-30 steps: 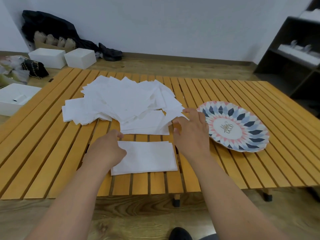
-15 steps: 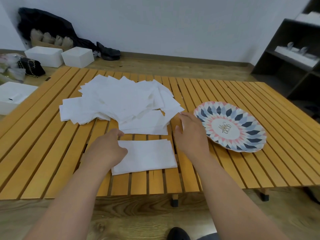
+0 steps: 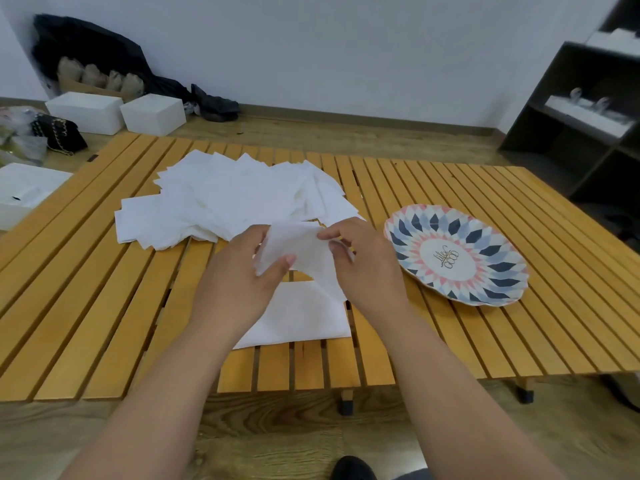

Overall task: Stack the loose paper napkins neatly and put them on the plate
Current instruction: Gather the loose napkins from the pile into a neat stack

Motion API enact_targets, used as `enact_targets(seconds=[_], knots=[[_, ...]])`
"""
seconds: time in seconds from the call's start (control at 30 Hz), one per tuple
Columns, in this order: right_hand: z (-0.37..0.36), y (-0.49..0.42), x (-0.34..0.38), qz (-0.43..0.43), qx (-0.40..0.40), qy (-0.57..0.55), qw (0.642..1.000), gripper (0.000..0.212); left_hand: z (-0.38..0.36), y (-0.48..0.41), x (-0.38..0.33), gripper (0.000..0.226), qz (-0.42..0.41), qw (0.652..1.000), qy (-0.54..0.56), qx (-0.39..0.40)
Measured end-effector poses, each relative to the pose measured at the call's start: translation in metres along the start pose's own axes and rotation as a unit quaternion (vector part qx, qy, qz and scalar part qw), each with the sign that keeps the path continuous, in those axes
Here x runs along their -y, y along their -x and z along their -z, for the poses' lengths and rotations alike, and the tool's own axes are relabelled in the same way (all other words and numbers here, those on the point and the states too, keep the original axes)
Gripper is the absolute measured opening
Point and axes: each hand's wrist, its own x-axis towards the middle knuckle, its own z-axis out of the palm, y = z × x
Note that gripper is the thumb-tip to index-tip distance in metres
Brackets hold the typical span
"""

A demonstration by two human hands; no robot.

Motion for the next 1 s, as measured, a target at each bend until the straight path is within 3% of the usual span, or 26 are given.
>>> enact_targets(seconds=[0.07,0.23,0.37,0.5,0.57,0.7,0.83,1.0], knots=[[0.001,0.000,0.001,-0.038,0.031,-0.050,0.998,0.020,0.004,-0.002,0.002,0.018,0.008,1.000,0.024,-0.017],[0.003,-0.003,0.001,-0.138,0.070,-0.172,0.973,0.020,0.016,-0.003,0.002,0.011,0.075,0.990,0.114,-0.023],[0.005,-0.003,-0.007,-0.254,0.125,-0.223,0.933,0.035,0.024,-0.007,0.006,0.005,0.178,0.965,0.191,0.004],[0.002,0.000,-0.020,-0.330,0.175,-0.252,0.893,0.031,0.033,-0.007,0.008,0.006,0.257,0.941,0.219,0.036],[0.000,0.001,-0.024,-0.333,0.171,-0.241,0.896,0.030,0.036,-0.007,0.009,0.009,0.287,0.932,0.214,0.061],[-0.007,0.002,-0.024,-0.279,0.132,-0.131,0.942,0.026,0.036,-0.006,0.012,0.033,0.332,0.929,0.118,0.115],[-0.014,0.004,-0.026,-0.234,0.152,-0.041,0.959,0.019,0.034,-0.006,0.013,0.024,0.345,0.924,0.049,0.154],[-0.021,0.008,-0.029,-0.205,0.168,-0.018,0.964,0.019,0.032,-0.009,0.018,0.018,0.351,0.921,-0.020,0.167]])
